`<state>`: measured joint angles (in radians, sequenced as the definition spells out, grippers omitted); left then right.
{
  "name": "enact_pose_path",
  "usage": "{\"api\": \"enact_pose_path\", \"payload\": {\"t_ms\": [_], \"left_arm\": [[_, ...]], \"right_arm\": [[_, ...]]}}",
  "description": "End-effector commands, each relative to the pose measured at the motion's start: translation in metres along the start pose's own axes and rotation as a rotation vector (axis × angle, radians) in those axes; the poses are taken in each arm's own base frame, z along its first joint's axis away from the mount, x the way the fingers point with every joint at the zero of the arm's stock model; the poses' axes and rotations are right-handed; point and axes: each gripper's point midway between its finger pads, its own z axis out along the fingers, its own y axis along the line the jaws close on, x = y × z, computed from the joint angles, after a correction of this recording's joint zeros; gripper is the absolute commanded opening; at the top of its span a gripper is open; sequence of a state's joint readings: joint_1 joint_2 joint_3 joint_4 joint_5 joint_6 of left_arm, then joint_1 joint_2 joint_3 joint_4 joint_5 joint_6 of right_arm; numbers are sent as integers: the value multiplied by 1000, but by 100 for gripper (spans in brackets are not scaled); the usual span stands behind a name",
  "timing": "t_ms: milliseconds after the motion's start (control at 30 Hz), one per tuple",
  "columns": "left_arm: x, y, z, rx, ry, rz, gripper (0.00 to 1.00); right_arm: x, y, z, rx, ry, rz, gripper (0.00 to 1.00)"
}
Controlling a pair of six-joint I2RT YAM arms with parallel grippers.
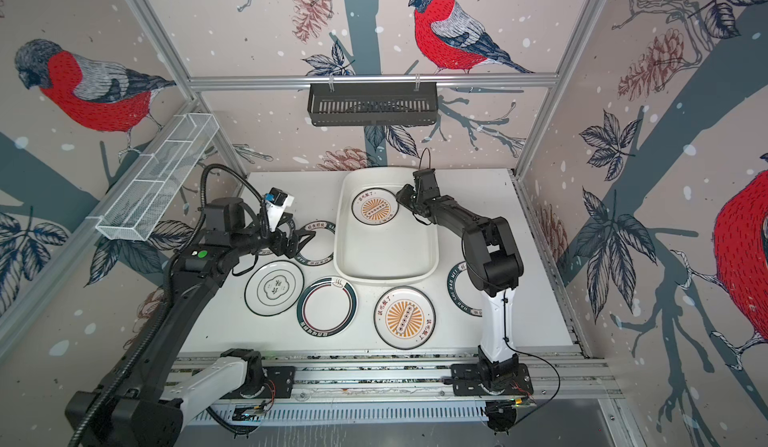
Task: Place the plates into the plastic bin on the countertop
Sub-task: 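Open the right gripper and move it back toward the green-rimmed plate nearest the robot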
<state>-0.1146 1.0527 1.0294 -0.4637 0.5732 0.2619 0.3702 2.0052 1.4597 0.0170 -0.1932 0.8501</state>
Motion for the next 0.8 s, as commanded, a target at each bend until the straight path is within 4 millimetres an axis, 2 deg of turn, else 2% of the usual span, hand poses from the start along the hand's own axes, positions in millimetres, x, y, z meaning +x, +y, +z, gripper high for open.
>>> {"api": "enact_pose_path", "payload": {"t_ms": [0, 67, 167, 333, 533, 667, 700, 767], "left_arm": [[-4, -4, -2, 24, -3, 16, 98], [-7, -5, -3, 27, -7, 18, 97], [-12, -6, -5, 31, -17, 25, 97], [-15, -9, -2, 57, -33, 31, 97], [-18, -12, 5, 98, -45, 29, 98], [-20, -14, 9, 122, -52, 38, 97], [-20, -14, 10, 126, -52, 41, 98], [-17, -14, 14, 137, -47, 40, 98]], "right_arm": [[-8, 5, -30, 15, -50, -53, 46], [-9, 4, -53, 26, -73, -66, 46], [-5, -12, -89, 66, -101, -67, 46], [4, -64, -149, 163, -132, 30, 47], [24, -136, -220, 322, -191, 139, 50], [35, -183, -267, 452, -291, 220, 54], [38, -195, -279, 490, -320, 255, 61], [45, -212, -296, 533, -354, 307, 63]]}}
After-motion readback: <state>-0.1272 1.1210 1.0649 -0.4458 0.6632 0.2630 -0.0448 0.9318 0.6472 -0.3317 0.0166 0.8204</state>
